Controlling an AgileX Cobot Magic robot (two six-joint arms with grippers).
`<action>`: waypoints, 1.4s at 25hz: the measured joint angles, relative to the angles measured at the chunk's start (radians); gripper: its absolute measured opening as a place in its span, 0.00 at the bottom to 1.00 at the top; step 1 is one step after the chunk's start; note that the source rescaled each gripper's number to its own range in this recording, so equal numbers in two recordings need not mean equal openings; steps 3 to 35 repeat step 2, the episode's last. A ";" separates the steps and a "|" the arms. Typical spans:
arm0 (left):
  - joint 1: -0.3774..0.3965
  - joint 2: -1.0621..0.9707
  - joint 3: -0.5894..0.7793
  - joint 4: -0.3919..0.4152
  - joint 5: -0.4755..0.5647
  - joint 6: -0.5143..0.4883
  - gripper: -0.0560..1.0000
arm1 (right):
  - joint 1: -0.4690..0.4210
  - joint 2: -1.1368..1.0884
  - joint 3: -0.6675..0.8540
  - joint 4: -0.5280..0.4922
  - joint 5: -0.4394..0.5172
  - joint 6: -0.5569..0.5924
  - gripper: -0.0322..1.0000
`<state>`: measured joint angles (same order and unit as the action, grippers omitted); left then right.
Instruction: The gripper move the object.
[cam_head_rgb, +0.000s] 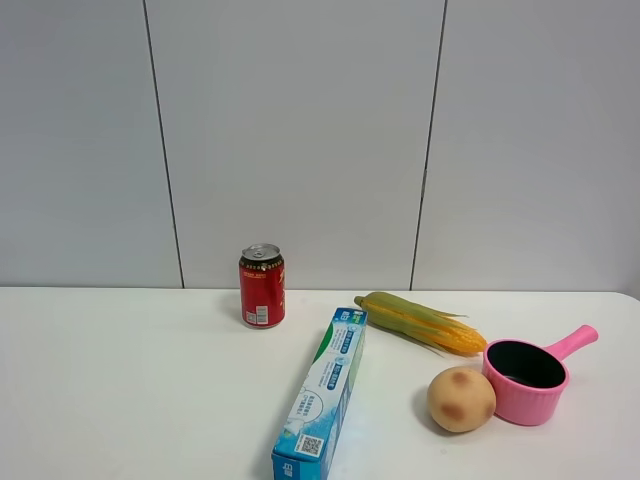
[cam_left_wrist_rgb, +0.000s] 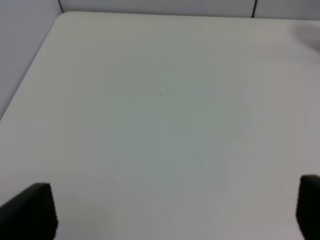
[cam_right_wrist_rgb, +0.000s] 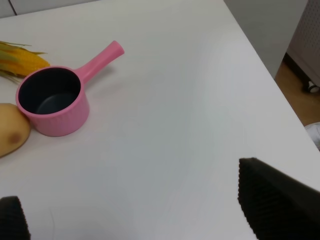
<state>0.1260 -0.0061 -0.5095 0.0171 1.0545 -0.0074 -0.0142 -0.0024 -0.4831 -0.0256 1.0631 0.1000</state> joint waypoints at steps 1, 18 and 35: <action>0.000 0.000 0.000 0.000 0.000 0.000 1.00 | 0.000 0.000 0.000 0.000 0.000 0.000 0.90; 0.000 0.000 0.000 0.000 0.000 0.000 1.00 | 0.000 0.000 0.000 0.000 0.000 0.000 0.90; 0.000 0.000 0.000 0.000 0.000 0.000 1.00 | 0.000 0.000 0.000 0.000 0.000 0.000 0.90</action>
